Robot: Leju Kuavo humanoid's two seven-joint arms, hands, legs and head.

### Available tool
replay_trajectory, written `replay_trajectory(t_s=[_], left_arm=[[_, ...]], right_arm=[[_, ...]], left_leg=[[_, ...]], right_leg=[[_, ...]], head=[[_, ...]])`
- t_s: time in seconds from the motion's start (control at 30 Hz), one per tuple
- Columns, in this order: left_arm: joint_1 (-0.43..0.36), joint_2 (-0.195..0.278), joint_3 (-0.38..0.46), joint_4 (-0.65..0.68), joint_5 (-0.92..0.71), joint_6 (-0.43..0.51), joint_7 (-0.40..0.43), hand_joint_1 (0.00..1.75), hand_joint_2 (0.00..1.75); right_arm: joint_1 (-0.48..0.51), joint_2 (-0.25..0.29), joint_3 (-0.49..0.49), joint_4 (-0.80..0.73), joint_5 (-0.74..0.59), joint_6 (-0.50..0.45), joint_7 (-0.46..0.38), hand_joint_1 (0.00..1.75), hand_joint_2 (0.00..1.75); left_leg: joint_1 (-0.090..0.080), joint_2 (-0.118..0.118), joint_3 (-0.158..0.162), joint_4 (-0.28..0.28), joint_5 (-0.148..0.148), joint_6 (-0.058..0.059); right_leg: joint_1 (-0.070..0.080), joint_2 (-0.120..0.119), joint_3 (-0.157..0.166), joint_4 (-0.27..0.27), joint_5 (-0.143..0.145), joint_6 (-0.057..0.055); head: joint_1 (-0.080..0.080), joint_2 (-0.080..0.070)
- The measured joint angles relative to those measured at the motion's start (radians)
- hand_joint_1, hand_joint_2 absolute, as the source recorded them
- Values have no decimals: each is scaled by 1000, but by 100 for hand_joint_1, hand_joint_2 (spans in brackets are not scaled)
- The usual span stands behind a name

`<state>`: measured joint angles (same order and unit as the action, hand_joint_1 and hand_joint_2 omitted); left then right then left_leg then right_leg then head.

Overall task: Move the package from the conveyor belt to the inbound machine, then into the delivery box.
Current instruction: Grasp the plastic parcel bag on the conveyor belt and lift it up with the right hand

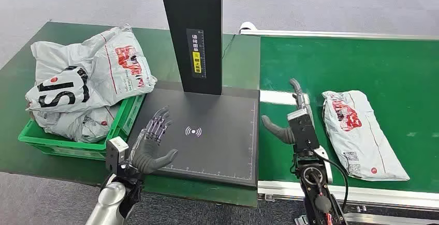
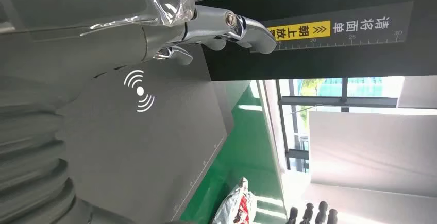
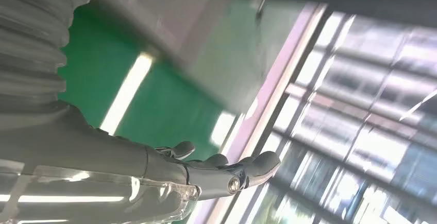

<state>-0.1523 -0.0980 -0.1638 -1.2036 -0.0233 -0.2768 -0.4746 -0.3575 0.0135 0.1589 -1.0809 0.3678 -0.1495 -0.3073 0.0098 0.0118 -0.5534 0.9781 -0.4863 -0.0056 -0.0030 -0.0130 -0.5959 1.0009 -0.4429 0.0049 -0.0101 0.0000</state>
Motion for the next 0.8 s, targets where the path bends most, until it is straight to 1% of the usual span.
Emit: replay_trajectory(t_s=[0.07,0.17,0.3,0.4,0.47,0.63,0.7,0.73,0.8], left_arm=[[0,0,2,0,0,0,0,0,175],[0,2,5,0,2,-1,1,0,175],[0,11,8,1,11,-1,1,0,175],[3,22,8,4,20,-2,-1,0,175],[4,27,9,7,23,-3,-3,0,175],[8,33,9,11,23,-3,-6,0,175],[8,33,9,11,23,-3,-6,0,175],[9,33,9,11,23,-2,-5,0,175],[12,33,9,11,21,-1,-2,0,175]], right_arm=[[-16,-8,-6,19,12,-11,10,0,175],[-63,-33,-23,82,57,-48,53,0,175],[-122,-66,-43,190,161,-117,146,0,175],[-150,-94,-53,266,238,-153,217,0,175],[-167,-115,-61,317,276,-165,255,0,175],[-188,-149,-71,391,339,-185,316,0,175],[-191,-163,-75,416,390,-200,372,0,175],[-191,-172,-76,429,429,-209,415,0,175],[-191,-194,-77,459,538,-220,535,0,175]], left_leg=[[0,0,0,0,0,0],[0,0,0,0,0,0],[0,0,0,0,0,0],[0,0,0,0,0,0],[0,-1,0,0,0,0],[0,-1,-1,0,0,0],[0,-1,-1,0,0,0],[0,-2,-1,0,0,0],[0,-4,-1,0,0,0]], right_leg=[[0,0,0,0,0,0],[0,0,0,0,0,0],[0,0,0,0,0,0],[0,0,0,0,0,0],[0,-1,0,0,0,0],[0,-1,0,0,0,0],[0,-2,0,0,0,0],[0,-3,0,0,0,0],[0,-4,0,0,0,0]], head=[[0,0],[0,0],[0,0],[0,0],[0,0],[0,0],[0,0],[0,0],[0,0]])
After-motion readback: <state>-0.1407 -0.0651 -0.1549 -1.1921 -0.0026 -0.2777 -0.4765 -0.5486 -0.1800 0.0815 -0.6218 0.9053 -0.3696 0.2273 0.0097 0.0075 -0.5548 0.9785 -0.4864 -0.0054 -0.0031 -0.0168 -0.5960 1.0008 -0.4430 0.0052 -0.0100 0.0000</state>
